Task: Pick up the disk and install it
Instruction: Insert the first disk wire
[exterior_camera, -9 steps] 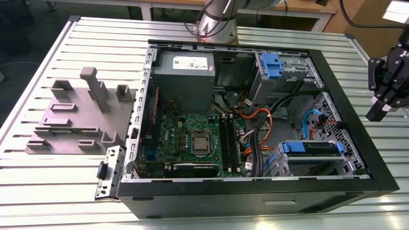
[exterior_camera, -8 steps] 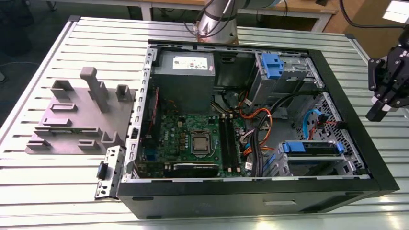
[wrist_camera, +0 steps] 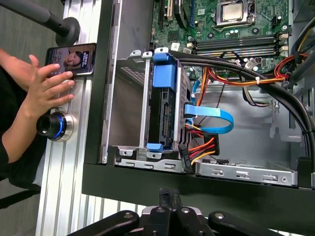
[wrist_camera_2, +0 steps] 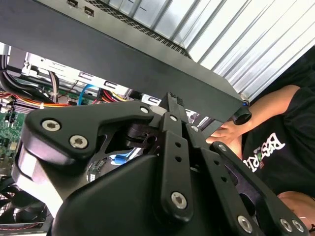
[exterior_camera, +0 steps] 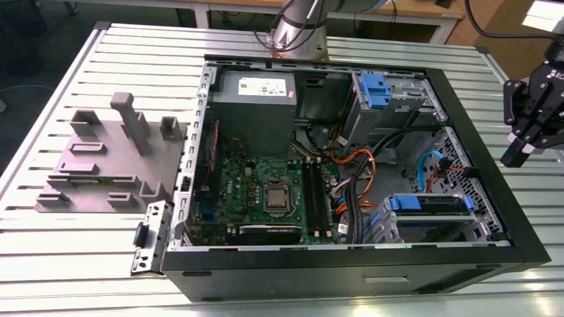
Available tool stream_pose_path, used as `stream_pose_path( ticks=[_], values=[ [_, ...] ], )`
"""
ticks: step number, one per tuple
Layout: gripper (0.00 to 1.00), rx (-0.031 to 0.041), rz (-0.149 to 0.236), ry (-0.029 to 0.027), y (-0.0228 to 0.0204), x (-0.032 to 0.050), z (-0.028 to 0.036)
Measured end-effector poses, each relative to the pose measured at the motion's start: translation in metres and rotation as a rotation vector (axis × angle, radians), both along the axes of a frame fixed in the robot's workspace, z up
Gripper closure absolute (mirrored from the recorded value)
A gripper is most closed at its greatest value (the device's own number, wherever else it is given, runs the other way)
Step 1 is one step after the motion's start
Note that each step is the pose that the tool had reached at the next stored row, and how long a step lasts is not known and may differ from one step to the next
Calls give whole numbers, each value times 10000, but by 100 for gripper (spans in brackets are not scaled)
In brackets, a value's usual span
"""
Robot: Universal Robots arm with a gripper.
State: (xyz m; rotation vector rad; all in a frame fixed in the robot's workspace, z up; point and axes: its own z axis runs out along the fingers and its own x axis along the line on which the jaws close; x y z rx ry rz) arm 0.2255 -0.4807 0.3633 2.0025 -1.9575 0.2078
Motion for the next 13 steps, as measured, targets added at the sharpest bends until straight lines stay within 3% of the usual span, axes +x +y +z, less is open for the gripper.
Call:
stream_pose_path(
  ticks=[7, 13],
  values=[
    [89, 0, 1, 0, 0, -6, 0],
    [89, 1, 1, 0, 0, -60, 0]
  ],
)
